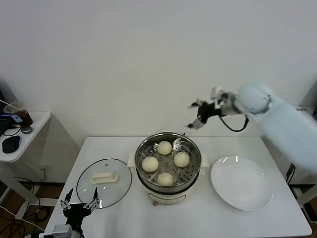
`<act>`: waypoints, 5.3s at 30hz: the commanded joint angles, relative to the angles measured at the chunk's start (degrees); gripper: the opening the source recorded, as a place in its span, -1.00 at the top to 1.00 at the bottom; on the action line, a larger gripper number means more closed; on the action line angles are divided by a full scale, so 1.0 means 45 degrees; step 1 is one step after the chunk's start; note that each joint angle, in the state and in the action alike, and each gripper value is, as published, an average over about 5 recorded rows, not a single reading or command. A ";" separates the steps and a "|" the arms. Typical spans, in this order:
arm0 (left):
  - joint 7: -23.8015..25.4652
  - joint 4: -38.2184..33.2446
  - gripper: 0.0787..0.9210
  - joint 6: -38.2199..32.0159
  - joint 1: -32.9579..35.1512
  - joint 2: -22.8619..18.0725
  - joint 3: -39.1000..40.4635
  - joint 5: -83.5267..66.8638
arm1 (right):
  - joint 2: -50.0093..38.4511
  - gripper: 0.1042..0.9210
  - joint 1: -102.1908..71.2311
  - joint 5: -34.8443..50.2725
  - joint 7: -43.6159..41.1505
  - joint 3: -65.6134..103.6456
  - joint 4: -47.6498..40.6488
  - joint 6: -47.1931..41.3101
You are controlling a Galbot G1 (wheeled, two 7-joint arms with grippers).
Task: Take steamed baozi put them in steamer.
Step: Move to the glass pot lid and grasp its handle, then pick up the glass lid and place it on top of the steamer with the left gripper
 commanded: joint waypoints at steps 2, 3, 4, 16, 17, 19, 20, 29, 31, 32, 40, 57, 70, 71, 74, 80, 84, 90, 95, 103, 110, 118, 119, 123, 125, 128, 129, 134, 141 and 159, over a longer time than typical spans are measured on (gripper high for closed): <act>-0.0095 -0.0223 -0.77 -0.1150 0.0195 0.0033 0.0160 0.0090 | 0.0305 -0.76 -0.8943 0.2891 0.6701 1.1254 0.0903 0.2486; -0.0127 -0.0185 -0.77 -0.1291 0.0182 0.0076 0.0134 0.0111 | 0.0641 -0.76 -0.9843 0.3127 0.7196 1.1981 0.1082 0.2781; -0.0175 -0.0154 -0.77 -0.1375 0.0135 0.0123 0.0111 0.0137 | 0.1030 -0.76 -1.0730 0.3442 0.7628 1.2707 0.1260 0.3027; -0.0993 0.1215 -0.77 -0.2532 -0.1226 0.0884 -0.0054 0.4905 | 0.6269 -0.76 -1.7072 0.3129 1.0745 1.5143 0.2743 0.5120; -0.1306 0.1573 -0.77 -0.2941 -0.1362 0.0888 -0.0072 0.6558 | 0.6493 -0.76 -1.7447 0.2937 1.0783 1.5102 0.2924 0.5070; -0.2217 0.2277 -0.77 -0.3768 -0.1652 0.0892 -0.0090 1.0037 | 0.6649 -0.76 -1.8056 0.2676 1.0782 1.4999 0.3241 0.4993; -0.2707 0.2622 -0.77 -0.4109 -0.1791 0.0977 -0.0060 1.1638 | 0.6631 -0.76 -1.8325 0.2588 1.0762 1.4935 0.3378 0.4976; -0.7297 0.6131 -0.77 -0.3807 -0.2481 0.3896 0.1828 1.8792 | 0.6316 -0.76 -1.8537 0.2327 1.0621 1.4587 0.3320 0.4957; -0.7097 0.6592 -0.77 -0.3374 -0.2420 0.4498 0.2237 1.9510 | 0.6358 -0.76 -1.8341 0.2237 1.0617 1.4543 0.3202 0.4900; -0.6841 0.6808 -0.77 -0.3196 -0.2475 0.4649 0.2328 1.9723 | 0.6366 -0.76 -1.8233 0.2200 1.0614 1.4499 0.3116 0.4886; -0.3153 0.6377 -0.77 -0.1241 -0.3027 0.4583 0.2424 1.8692 | 0.6412 -0.76 -1.7658 0.2054 1.0543 1.4061 0.2416 0.4935; -0.1088 0.7403 -0.77 0.0759 -0.5214 0.3798 0.3695 1.6818 | 0.6498 -0.76 -1.7226 0.1547 1.0724 1.3790 0.1938 0.5376; -0.0943 0.8179 -0.77 0.1655 -0.6284 0.3554 0.4092 1.6629 | 0.6630 -0.76 -1.7132 0.1320 1.0828 1.3782 0.1780 0.5556; -0.0936 0.8262 -0.77 0.1698 -0.6388 0.3534 0.4083 1.6616 | 0.6644 -0.76 -1.7139 0.1292 1.0831 1.3796 0.1799 0.5573; -0.1025 0.8643 -0.77 0.1809 -0.6742 0.3461 0.4072 1.6607 | 0.6662 -0.76 -1.7156 0.1244 1.0843 1.3852 0.1839 0.5612; -0.1317 0.9492 -0.77 0.1796 -0.7388 0.3411 0.4273 1.6655 | 0.6721 -0.76 -1.7267 0.1201 1.0844 1.3935 0.1880 0.5688; -0.1587 0.9976 -0.77 0.1753 -0.7740 0.3388 0.4485 1.6668 | 0.6765 -0.76 -1.7363 0.1199 1.0840 1.4019 0.1929 0.5734; -0.1931 1.0579 -0.77 0.1527 -0.7949 0.3458 0.4399 1.6619 | 0.6849 -0.76 -1.7524 0.1169 1.0831 1.4090 0.1949 0.5804; -0.1881 1.0369 -0.71 0.1408 -0.7794 0.3560 0.4355 1.6444 | 0.6863 -0.76 -1.7561 0.1115 1.0832 1.4083 0.1952 0.5788; -0.0829 0.9339 -0.19 0.1856 -0.7399 0.3493 0.4052 1.5780 | 0.6825 -0.76 -1.7553 0.1122 1.0888 1.3976 0.2027 0.5740; 0.0018 0.8128 0.28 0.2621 -0.6836 0.3373 0.3518 1.5205 | 0.6733 -0.76 -1.7503 0.1104 1.0910 1.3711 0.2081 0.5730; 0.0943 0.5968 0.76 0.3559 -0.6106 0.3314 0.2924 1.4687 | 0.6780 -0.76 -1.7366 0.1036 1.0938 1.3355 0.2285 0.5603; 0.1185 0.5421 0.78 0.4072 -0.5959 0.3325 0.2917 1.4828 | 0.6765 -0.76 -1.7314 0.1036 1.0942 1.3310 0.2309 0.5563; 0.2393 0.3607 0.78 0.5988 -0.5630 0.3009 0.2966 1.6315 | 0.6734 -0.76 -1.7233 0.1042 1.0973 1.3229 0.2512 0.5310; 0.2755 0.3184 0.78 0.6240 -0.5625 0.2528 0.2849 1.7133 | 0.6760 -0.76 -1.7329 0.1034 1.1048 1.3241 0.2717 0.5044; 0.3041 0.2660 0.78 0.6265 -0.5645 0.1596 0.2618 1.8356 | 0.6843 -0.76 -1.7631 0.1073 1.1322 1.3273 0.3149 0.4415; 0.3162 0.2428 0.78 0.6268 -0.5616 0.1304 0.2569 1.8731 | 0.6872 -0.76 -1.7769 0.1091 1.1428 1.3292 0.3308 0.4189; 0.3304 0.1048 0.78 0.6263 -0.5185 0.0450 0.2630 1.9931 | 0.7038 -0.76 -1.8223 0.1040 1.1600 1.3447 0.3705 0.3837; 0.3736 -0.0243 0.78 0.6239 -0.4807 -0.0895 0.3476 2.1799 | 0.7147 -0.76 -1.8358 0.0796 1.1560 1.3487 0.3727 0.3874; 0.5363 0.1599 0.78 0.6136 -0.7255 -0.1183 0.8024 2.2606 | 0.7222 -0.76 -1.8585 -0.0256 1.1440 1.3595 0.3115 0.4044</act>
